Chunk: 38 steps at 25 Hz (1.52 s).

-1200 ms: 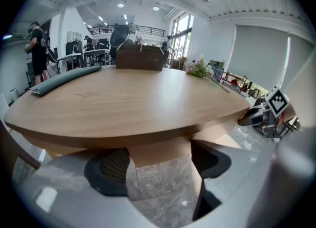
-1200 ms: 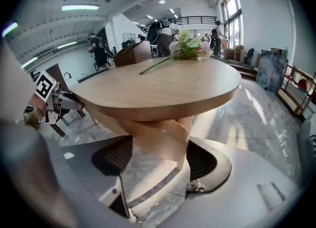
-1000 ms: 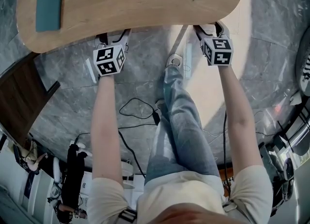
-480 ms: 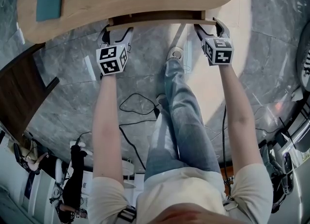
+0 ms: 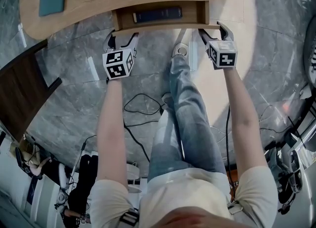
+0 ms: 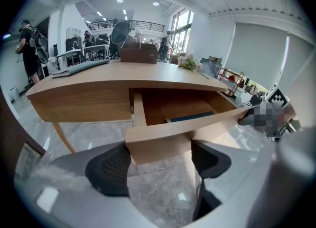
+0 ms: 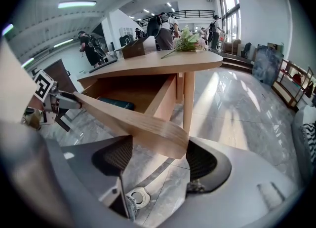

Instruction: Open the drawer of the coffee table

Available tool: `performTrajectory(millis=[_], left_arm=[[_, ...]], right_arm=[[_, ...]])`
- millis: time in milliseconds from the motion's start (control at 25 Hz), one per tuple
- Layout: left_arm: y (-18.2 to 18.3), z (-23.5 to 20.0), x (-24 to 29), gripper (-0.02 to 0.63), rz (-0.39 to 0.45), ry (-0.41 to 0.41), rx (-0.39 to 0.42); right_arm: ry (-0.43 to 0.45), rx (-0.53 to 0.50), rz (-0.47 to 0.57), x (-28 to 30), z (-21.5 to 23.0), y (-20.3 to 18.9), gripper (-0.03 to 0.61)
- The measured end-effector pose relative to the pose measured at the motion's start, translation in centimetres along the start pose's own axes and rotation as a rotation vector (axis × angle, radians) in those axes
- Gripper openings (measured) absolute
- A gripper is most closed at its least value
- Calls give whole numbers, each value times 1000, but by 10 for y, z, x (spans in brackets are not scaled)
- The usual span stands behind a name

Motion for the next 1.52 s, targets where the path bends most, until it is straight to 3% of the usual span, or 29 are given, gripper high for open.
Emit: performTrajectory(millis=[440,1520], left_arm=[[-20,15,-16,390,0,-2,-5],[-97,52,-20,382,-101,-30,-40]], right_arm=[[-8,12,-39,-12,3,-37,341],[-53,14,-130,-10,9,-116,339]])
Point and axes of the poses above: the fingertips, and each gripper's own axes: x forward along the fingers, z to its right, y out of its top, the point moved 3 cm from there along -x, backward along the fingers, and after that the axes turned 13 degrees about x, right-handed, at the moved point
